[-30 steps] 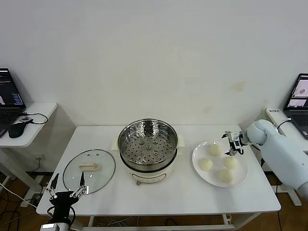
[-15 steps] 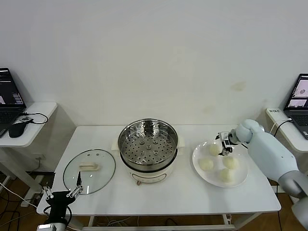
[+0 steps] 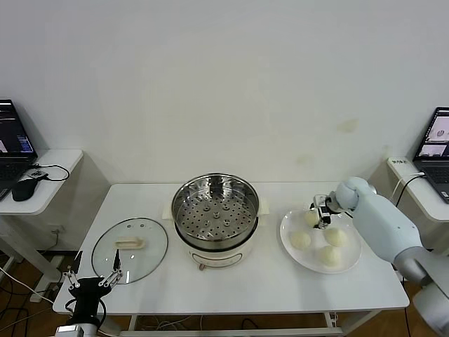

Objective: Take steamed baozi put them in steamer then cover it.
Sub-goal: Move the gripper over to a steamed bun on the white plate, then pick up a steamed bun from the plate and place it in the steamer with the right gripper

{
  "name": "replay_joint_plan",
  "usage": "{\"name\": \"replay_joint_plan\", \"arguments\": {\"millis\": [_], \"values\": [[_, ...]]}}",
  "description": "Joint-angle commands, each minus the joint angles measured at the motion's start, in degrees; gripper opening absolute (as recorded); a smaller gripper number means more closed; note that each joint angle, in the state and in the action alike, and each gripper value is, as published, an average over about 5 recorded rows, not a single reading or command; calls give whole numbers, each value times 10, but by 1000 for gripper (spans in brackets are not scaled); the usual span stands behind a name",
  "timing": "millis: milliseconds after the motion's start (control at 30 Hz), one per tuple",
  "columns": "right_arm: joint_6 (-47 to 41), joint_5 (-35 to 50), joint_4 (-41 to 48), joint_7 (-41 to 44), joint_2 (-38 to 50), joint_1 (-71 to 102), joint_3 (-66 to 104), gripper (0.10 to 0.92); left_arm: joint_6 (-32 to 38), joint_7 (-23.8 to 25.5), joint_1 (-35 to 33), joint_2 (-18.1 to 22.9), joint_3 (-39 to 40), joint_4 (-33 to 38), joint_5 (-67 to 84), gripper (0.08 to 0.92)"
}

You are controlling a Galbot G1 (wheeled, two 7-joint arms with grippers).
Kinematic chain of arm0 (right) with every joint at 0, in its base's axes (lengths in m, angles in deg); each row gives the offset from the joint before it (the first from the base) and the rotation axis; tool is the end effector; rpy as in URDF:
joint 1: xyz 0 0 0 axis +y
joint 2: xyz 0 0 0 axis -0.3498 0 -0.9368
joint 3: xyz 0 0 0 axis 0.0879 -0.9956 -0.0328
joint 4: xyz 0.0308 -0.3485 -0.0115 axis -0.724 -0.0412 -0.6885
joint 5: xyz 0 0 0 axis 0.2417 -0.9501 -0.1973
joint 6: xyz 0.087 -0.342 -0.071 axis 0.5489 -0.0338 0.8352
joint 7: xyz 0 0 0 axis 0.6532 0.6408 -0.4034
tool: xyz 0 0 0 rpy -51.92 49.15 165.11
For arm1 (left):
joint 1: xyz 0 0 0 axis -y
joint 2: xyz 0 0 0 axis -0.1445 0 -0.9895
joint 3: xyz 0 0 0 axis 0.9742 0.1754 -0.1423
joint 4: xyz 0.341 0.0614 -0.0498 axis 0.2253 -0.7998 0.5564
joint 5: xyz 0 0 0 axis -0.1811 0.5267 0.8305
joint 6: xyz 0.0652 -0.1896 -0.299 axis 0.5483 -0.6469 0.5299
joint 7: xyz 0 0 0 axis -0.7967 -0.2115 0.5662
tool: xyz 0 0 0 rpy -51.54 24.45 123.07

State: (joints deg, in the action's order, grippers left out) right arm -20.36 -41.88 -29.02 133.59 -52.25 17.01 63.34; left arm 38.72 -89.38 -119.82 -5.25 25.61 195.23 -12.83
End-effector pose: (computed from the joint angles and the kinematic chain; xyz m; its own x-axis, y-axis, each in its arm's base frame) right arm 0.5842 -0.1676 -0.2634 -0.3847 -0.0860 0.9190 -0.9206 -0.0362 -0.3888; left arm 0.1464 0.1037 -0.3255 -0.9869 -0.1613 -0.0084 -0.1600 0.9698 0.1840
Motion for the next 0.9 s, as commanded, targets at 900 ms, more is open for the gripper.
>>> {"name": "replay_joint_plan", "arguments": {"millis": [900], "values": [[-81,290,-266,50,165,-188,-208,626,-15,7,-1,-12,12,7,36,823]]}}
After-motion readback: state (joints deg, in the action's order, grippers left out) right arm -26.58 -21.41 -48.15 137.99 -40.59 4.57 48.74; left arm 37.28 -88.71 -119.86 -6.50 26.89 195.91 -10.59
